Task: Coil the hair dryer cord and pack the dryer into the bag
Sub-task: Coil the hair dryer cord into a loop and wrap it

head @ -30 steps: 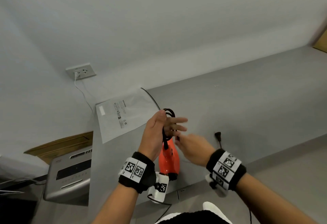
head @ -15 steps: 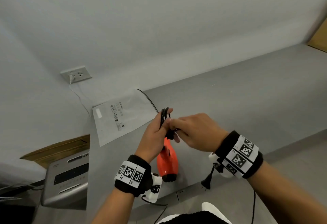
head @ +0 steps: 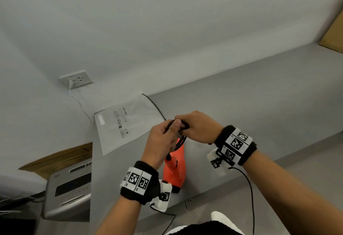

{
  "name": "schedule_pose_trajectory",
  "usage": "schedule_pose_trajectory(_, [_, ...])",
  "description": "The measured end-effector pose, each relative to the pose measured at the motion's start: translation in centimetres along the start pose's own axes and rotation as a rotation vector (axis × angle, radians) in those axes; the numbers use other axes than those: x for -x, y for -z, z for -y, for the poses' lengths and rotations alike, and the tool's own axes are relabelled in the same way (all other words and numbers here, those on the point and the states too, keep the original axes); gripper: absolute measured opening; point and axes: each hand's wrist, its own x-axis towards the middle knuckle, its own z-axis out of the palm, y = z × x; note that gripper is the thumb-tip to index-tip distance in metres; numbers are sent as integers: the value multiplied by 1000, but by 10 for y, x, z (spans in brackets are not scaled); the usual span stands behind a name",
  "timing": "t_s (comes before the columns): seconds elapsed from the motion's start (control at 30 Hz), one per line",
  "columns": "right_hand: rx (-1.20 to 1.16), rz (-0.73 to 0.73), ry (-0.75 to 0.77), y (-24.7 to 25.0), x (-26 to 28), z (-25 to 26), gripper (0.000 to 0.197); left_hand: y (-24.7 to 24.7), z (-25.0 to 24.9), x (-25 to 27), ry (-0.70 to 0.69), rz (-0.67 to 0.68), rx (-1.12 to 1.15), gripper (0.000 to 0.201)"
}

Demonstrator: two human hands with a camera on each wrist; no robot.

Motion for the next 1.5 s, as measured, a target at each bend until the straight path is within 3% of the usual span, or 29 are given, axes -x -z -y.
schedule_pose_trajectory(0.17, [-94,103,-70,8,-2,-9,17,1,5,0,-69,-65,-273,8])
schedule_pose_trajectory(0.27, [-146,122,-105,8,-3,-14,16,1,5,-2,-65,-95,-317,25])
schedule_pose_trajectory(0.37, [-243,112,-118,3,0,-13,16,2,6,-4,-44,-93,-271,45])
schedule_pose_trajectory(0.5, [-348,43,-138,-7,11,-20,32,4,6,-6,21,-103,-102,45])
schedule_pose_trajectory(0.6, [-444,19,-213,-16,29,-45,30,14,5,-6,51,-142,60,45])
schedule_pose_trajectory(0.8, [-34,138,-384,-54,67,-129,24,27,4,-3,63,-189,137,44])
schedule_pose_trajectory(0.97, [125,265,-431,-66,68,-120,41,13,3,-2,63,-159,137,45])
schedule_pose_trajectory(1.07, [-101,104,-400,-55,55,-93,33,6,1,-2,64,-121,130,47])
schedule_pose_trajectory(1.23, [-1058,-394,-424,-39,28,-36,13,-4,1,-2,72,-66,108,49])
schedule_pose_trajectory(1.3, [-1193,-437,-380,-34,20,-17,12,-6,2,-3,52,-82,66,45])
schedule_pose_trajectory(1.5, [-1286,-319,-309,-32,19,-11,20,2,3,-2,-23,-220,-101,44])
